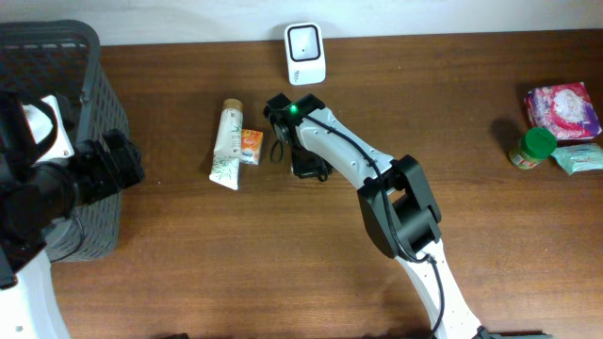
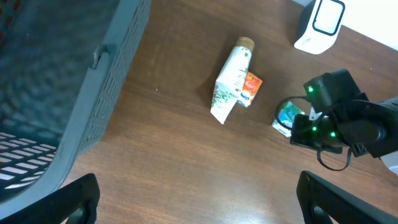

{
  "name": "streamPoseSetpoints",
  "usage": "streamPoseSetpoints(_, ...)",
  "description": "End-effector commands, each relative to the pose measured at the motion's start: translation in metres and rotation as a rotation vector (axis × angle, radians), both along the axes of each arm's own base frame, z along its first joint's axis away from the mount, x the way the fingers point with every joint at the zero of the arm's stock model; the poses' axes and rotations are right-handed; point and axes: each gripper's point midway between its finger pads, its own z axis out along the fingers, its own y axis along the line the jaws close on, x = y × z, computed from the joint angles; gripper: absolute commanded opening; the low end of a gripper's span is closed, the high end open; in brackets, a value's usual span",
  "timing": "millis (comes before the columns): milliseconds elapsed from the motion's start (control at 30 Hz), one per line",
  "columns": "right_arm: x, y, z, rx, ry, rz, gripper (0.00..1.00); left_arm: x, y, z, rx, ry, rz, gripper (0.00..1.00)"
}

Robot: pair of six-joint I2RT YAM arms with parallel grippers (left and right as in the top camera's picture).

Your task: Scan the item barcode

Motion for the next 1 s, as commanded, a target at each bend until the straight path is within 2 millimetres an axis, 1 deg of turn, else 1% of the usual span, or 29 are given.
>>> streamPoseSetpoints(0, 0.016, 0.002, 0.060, 0.029, -0.137, 0.008, 0.04, 0.000, 0.001, 0.000, -0.005, -0.002, 0.013, 0.99)
streamPoseSetpoints(67, 0.028, 0.003, 0.094, 0.069, -0.195, 0.056, 0.04, 0.000, 0.001, 0.000, -0.005, -0.002, 0.013, 0.99)
streamPoseSetpoints(100, 0.032, -0.001, 0.103, 0.084, -0.214, 0.042, 0.18, 0.000, 0.001, 0.000, -0.005, -0.002, 0.012, 0.99)
streamPoseSetpoints(133, 0.034, -0.004, 0.106, 0.096, -0.216, 0.031, 0.47, 0.000, 0.001, 0.000, -0.005, -0.002, 0.013, 0.99)
streamPoseSetpoints(200, 0.038, -0.014, 0.101, 0.138, -0.185, -0.012, 0.69, 0.000, 0.001, 0.000, -0.005, -0.002, 0.013, 0.99)
streamPoseSetpoints(233, 0.038, -0.019, 0.096, 0.192, -0.144, -0.042, 0.86, 0.000, 0.001, 0.000, -0.005, -0.002, 0.013, 0.99)
streamPoseSetpoints(267, 0.037, -0.023, 0.092, 0.227, -0.107, -0.037, 0.99, 0.000, 0.001, 0.000, -0.005, -0.002, 0.013, 0.99)
streamPoseSetpoints(300, 0.035, -0.026, 0.087, 0.265, -0.066, -0.012, 0.98, 0.000, 0.001, 0.000, -0.005, -0.002, 0.013, 0.99)
streamPoseSetpoints(333, 0.032, -0.035, 0.079, 0.318, -0.004, 0.005, 0.99, 0.000, 0.001, 0.000, -0.005, -0.002, 0.013, 0.99)
streamPoseSetpoints(367, 0.031, -0.040, 0.075, 0.342, 0.019, -0.001, 0.99, 0.000, 0.001, 0.000, -0.005, -0.002, 0.013, 0.99)
streamPoseSetpoints(467, 0.028, -0.062, 0.058, 0.445, 0.092, -0.101, 0.99, 0.000, 0.001, 0.000, -0.005, -0.002, 0.013, 0.99)
streamPoseSetpoints(500, 0.028, -0.067, 0.052, 0.486, 0.107, -0.131, 0.99, 0.000, 0.001, 0.000, -0.005, -0.002, 0.012, 0.99)
streamPoseSetpoints(533, 0.029, -0.068, 0.049, 0.539, 0.121, -0.154, 0.99, 0.000, 0.001, 0.000, -0.005, -0.002, 0.013, 0.99)
streamPoseSetpoints(600, 0.029, -0.057, 0.046, 0.662, 0.143, -0.167, 0.99, 0.000, 0.001, 0.000, -0.005, -0.002, 0.013, 0.99)
streamPoseSetpoints(667, 0.029, -0.043, 0.046, 0.743, 0.149, -0.109, 0.99, 0.000, 0.001, 0.000, -0.005, -0.002, 0.013, 0.99)
streamPoseSetpoints(767, 0.027, -0.029, 0.046, 0.761, 0.147, -0.080, 0.99, 0.000, 0.001, 0.000, -0.005, -0.002, 0.013, 0.99)
streamPoseSetpoints(867, 0.021, -0.014, 0.046, 0.759, 0.155, -0.044, 1.00, 0.000, 0.001, 0.000, -0.005, -0.002, 0.013, 0.99)
streamPoseSetpoints(933, 0.022, -0.002, 0.046, 0.766, 0.141, -0.022, 0.99, 0.000, 0.001, 0.000, -0.005, -0.002, 0.013, 0.99)
streamPoseSetpoints(967, 0.024, 0.002, 0.047, 0.770, 0.135, -0.058, 0.99, 0.000, 0.001, 0.000, -0.005, -0.002, 0.013, 0.99)
